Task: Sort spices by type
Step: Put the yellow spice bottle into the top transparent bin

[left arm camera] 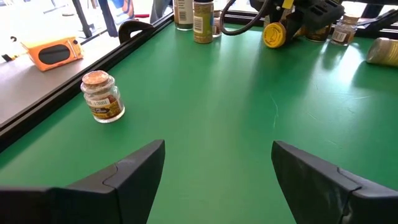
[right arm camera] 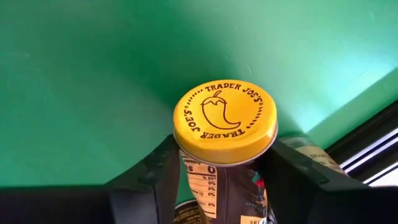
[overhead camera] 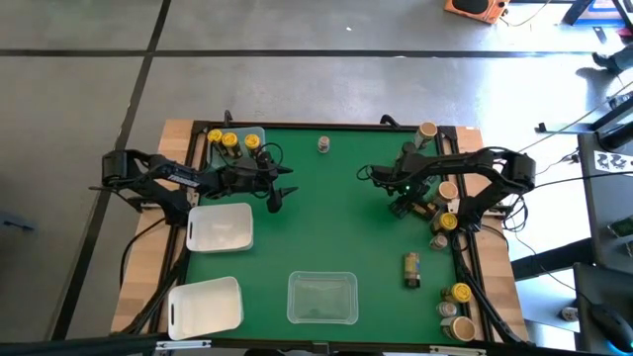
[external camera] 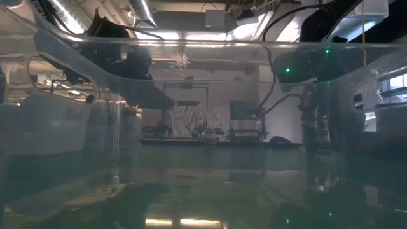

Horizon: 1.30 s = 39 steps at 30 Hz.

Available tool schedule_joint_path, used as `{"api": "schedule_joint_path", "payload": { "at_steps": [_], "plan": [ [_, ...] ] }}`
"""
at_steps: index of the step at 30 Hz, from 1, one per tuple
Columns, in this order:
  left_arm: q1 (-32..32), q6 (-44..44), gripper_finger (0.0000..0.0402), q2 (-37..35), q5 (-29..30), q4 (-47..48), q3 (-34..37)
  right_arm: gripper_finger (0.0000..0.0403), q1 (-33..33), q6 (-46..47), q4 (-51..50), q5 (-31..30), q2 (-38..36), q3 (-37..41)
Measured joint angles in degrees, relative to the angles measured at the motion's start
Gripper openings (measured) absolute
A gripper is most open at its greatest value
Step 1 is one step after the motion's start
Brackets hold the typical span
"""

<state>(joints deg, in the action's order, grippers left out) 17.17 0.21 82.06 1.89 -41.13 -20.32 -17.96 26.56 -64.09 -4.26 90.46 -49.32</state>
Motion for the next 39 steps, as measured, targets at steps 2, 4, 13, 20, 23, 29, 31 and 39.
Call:
{"api": "schedule_joint_path", "payload": {
  "at_steps": [2, 4, 13, 20, 23, 29, 31, 39],
  "plan": [
    [0.03, -0.03, 0.0294, 0.0, 0.01, -0.02, 0.0, 0.0184, 0.0, -0.31, -0.66, 0.32, 0.19, -0.93],
    [0.07, -0.09, 0.0294, 0.0, 0.02, -0.02, 0.0, 0.0183, 0.0, -1.27, -0.23, 0.39, 0.24, -2.95],
    [0.07, -0.01, 0.0294, 0.0, 0.0, -0.02, 0.0, 0.0106, 0.0, -9.22, 8.59, 1.04, -0.25, -12.62],
    [0.07, 0.12, 0.0294, 0.0, 0.02, 0.18, 0.0, 0.0047, -0.07, -7.73, 6.25, 3.58, -0.31, -13.87],
    [0.07, 0.15, 0.0294, 0.0, 0.0, 0.18, 0.0, 0.0066, 0.0, -4.64, -2.21, 4.95, -0.31, -13.94],
    [0.07, 0.81, 0.0294, 0.17, 0.01, 0.09, 0.0, 0.0174, 0.0, -1.46, -6.44, 2.48, -0.31, -12.87],
    [0.07, 0.72, 0.0294, 0.17, 0.0, 0.1, 0.0, 0.0218, -0.06, -1.44, -5.79, 0.68, -0.31, -11.47],
    [0.07, 0.61, 0.0294, 0.2, 0.01, 0.14, 0.0, 0.0342, -0.07, -1.07, 1.55, 1.46, -0.31, -4.85]
  ]
}}
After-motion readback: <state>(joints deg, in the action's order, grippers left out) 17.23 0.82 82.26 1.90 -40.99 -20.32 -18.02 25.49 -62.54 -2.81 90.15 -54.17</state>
